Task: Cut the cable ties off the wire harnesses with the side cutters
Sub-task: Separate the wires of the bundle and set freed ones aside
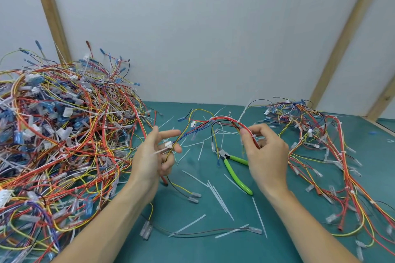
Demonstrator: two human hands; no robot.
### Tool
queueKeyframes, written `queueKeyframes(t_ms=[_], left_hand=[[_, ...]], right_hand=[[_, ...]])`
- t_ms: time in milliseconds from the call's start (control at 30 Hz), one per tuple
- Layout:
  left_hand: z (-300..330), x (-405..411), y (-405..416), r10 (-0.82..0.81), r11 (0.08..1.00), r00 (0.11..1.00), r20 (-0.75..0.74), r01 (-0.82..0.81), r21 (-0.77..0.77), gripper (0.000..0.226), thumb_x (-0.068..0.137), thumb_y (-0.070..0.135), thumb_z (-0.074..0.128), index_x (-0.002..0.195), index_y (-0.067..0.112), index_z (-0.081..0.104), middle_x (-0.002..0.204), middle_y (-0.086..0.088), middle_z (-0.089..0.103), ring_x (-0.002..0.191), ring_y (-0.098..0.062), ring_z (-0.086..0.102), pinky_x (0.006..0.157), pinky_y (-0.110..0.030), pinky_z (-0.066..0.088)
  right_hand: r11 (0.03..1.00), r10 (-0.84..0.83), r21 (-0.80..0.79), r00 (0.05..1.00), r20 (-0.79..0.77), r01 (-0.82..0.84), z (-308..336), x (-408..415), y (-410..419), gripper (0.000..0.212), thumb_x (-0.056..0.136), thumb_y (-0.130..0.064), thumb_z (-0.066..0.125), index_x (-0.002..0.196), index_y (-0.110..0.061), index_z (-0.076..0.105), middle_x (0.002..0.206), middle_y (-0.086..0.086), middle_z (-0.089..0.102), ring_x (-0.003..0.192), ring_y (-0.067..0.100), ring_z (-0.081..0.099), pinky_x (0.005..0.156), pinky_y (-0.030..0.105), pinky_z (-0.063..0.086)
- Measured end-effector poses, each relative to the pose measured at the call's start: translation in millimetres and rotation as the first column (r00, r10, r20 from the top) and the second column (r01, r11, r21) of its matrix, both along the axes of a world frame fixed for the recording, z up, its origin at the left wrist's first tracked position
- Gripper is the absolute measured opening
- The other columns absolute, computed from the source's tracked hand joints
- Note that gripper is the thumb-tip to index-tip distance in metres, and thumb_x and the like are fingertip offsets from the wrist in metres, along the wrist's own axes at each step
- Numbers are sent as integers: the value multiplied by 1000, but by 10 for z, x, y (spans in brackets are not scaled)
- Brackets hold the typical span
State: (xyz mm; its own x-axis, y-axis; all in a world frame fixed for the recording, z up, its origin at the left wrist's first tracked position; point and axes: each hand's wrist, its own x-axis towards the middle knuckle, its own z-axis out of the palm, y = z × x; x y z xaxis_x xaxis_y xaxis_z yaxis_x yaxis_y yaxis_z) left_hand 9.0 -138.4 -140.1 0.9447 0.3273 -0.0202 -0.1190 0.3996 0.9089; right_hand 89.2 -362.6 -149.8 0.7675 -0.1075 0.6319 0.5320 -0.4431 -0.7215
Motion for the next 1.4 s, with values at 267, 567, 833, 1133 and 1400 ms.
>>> queueKeyframes(t_ms=[267, 567, 833, 1133, 1400], left_hand=[[54, -10, 87, -43, 975, 998, -38, 33, -218, 66, 101, 60, 26, 119, 6, 59, 93, -15, 76, 33, -11, 33, 31, -12, 24], [78, 12, 138, 438, 878, 897, 50, -439, 189, 20, 104, 27, 44, 113, 15, 58, 84, -6, 68, 47, -8, 45, 44, -22, 36], [58, -187, -199, 222, 391, 774, 593, -628, 673, 20, 90, 11, 58, 109, 16, 63, 100, 9, 61, 94, -9, 58, 83, -18, 41], [-107, -209, -382, -164, 575, 954, 252, -115, 810, 21, 93, 23, 55, 106, 31, 69, 82, 13, 73, 68, -12, 69, 54, -23, 47], [-21, -136, -394, -122, 906, 990, 70, 82, 415, 37, 97, 27, 59, 132, 18, 51, 106, -2, 76, 87, -21, 75, 60, -34, 60]], right_hand=[[998, -33, 57, 999, -36, 35, 19, 28, -37, 19, 95, -32, 70, 78, -27, 64, 70, -8, 65, 54, 29, 57, 55, 44, 48], [991, -72, 105, 993, -98, 82, 21, 51, -53, 19, 95, -33, 70, 79, -24, 67, 75, -10, 68, 68, 19, 61, 69, 45, 53], [997, -72, -12, 996, -53, 72, -13, -63, 58, 18, 94, -36, 70, 79, -29, 63, 75, -15, 67, 53, 9, 50, 58, 35, 42], [993, -4, -121, 997, 82, 14, 8, -188, 187, 17, 93, -30, 72, 79, -28, 61, 80, -13, 60, 62, 8, 56, 60, 36, 46], [961, 176, -248, 966, 190, -126, 46, -343, 297, 11, 91, -32, 74, 88, -28, 64, 85, -15, 56, 67, 3, 55, 60, 22, 43]])
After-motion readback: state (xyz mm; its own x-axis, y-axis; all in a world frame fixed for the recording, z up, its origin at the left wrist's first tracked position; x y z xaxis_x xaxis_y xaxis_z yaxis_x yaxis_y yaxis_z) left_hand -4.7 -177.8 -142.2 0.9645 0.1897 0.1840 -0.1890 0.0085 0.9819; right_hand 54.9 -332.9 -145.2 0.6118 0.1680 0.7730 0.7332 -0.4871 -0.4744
